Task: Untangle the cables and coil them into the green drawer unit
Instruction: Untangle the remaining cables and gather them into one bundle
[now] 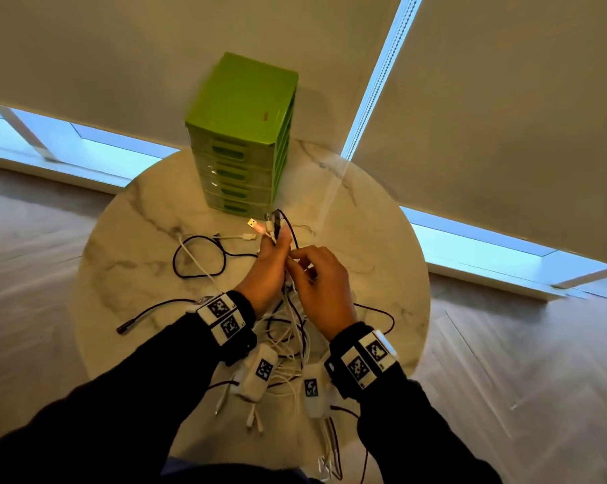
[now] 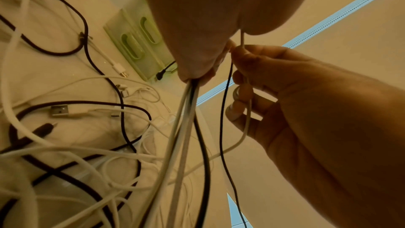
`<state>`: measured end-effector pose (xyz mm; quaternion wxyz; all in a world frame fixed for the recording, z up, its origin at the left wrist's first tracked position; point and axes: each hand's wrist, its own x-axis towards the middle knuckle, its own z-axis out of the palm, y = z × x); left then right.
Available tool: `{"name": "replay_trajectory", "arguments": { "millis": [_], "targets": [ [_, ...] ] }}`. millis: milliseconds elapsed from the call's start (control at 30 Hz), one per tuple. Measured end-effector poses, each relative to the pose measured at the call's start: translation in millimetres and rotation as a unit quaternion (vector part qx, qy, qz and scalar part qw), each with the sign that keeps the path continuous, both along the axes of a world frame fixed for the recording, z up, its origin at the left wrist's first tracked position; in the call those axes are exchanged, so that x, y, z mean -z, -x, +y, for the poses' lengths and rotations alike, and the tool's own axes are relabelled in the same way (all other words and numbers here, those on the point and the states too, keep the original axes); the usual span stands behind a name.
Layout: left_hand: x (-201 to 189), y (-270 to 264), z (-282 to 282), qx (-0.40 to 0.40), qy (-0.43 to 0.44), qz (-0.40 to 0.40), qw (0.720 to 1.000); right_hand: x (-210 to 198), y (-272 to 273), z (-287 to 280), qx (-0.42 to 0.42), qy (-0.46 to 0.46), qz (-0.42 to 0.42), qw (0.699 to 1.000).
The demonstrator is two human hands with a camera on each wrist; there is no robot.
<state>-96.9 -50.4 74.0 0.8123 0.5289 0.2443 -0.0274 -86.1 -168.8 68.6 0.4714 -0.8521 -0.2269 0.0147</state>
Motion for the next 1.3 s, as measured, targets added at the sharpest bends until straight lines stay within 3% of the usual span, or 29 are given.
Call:
{"name": "replay_trajectory", "arguments": {
  "millis": [133, 200, 333, 500, 633, 733, 833, 933, 1000, 1100, 1300],
  "targets": [
    [-2, 15, 9, 0.009, -0.15, -0.041, 0.988, -4, 16, 12, 0.019, -0.005, 0.037, 0.999],
    [-1, 21, 16, 0.016, -0.189, -0.062, 0.98, 1, 21, 12, 0.012, 0.042, 0.053, 0.998],
    [-3, 24, 37, -0.017, -0.188, -0.047, 0.981, 10, 24, -3, -0.049, 0.244, 0.03, 0.968],
    [-7, 23, 63, -0.082, -0.174, -0.07, 0.979, 23, 11, -26, -0.071, 0.344, 0.117, 0.929],
    [-26, 24, 96, -0.188, -0.077, -0.082, 0.976, 37, -8, -56, -0.084, 0.438, 0.143, 0.883],
    [-45, 20, 124, -0.237, -0.027, -0.093, 0.967, 36, -19, -73, -0.069, 0.463, 0.141, 0.873],
    [-52, 18, 133, -0.215, -0.086, -0.111, 0.967, 26, -35, -63, 0.001, 0.412, 0.106, 0.905],
    [-45, 25, 113, -0.093, -0.196, -0.101, 0.971, 9, -45, -31, 0.09, 0.232, 0.099, 0.964],
    [-37, 30, 93, -0.023, -0.217, -0.085, 0.972, -8, -40, -4, 0.102, 0.107, 0.1, 0.984],
    [-26, 29, 72, -0.002, -0.183, -0.038, 0.982, -31, -16, 26, 0.038, 0.026, 0.082, 0.996],
    [-31, 21, 59, -0.029, -0.065, -0.003, 0.997, -34, 21, 43, -0.115, 0.057, 0.044, 0.991]
  ]
}}
